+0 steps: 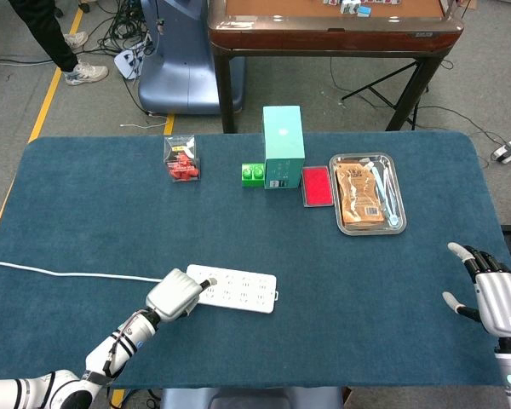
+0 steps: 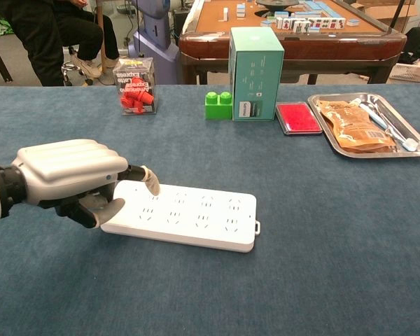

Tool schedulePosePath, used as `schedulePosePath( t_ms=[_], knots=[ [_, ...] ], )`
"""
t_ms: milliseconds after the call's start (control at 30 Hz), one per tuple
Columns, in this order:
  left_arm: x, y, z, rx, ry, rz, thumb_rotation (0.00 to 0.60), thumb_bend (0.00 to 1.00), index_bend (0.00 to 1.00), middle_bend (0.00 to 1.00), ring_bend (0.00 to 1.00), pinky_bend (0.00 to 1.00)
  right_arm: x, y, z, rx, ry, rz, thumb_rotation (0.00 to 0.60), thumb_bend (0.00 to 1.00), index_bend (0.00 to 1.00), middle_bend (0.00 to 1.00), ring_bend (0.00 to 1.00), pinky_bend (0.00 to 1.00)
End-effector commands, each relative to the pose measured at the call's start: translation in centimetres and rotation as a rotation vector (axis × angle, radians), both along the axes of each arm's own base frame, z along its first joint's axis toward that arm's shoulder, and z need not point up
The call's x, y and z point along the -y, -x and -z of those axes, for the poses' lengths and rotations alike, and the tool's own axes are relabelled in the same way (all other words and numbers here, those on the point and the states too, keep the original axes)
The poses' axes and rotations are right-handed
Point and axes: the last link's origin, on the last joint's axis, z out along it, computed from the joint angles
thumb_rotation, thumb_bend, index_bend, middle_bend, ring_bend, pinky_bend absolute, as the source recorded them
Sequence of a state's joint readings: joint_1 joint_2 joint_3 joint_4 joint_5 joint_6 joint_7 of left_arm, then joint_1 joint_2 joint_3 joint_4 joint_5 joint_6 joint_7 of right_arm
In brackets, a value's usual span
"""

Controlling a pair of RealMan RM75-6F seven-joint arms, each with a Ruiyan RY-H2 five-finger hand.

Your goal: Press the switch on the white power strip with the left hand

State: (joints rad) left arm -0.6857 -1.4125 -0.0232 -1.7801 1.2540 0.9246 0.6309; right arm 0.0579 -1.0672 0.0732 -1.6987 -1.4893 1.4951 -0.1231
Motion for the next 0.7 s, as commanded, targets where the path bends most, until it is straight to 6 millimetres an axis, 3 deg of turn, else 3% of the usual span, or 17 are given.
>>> schedulePosePath(
  t_ms=[33,400,700],
  knots=[
    [-0.1,0.4,-0.1,-0.005,-0.004,-0.010,0.600,0.65,0.29,1.00,1.00,1.00,0.0,0.0,0.0,0.000,-0.002,0.000,0.600,0.15,0.20,0.26,0.25,0.44],
    [0.1,2.3,-1.0,-0.020,-0.025,-0.054,0.600,0.65,0.29,1.00,1.00,1.00,0.2,0.0,0.1,0.003,-0.005,-0.001,0.600,0.15,0.20,0.26,0.25,0.44],
    [0.4,2.8,-1.0,-0.025,-0.021,-0.058,0.600,0.65,0.30,1.00,1.00,1.00,0.2,-0.1,0.3,0.002,-0.012,-0.002,0.600,0.15,0.20,0.26,0.25,0.44]
  ],
)
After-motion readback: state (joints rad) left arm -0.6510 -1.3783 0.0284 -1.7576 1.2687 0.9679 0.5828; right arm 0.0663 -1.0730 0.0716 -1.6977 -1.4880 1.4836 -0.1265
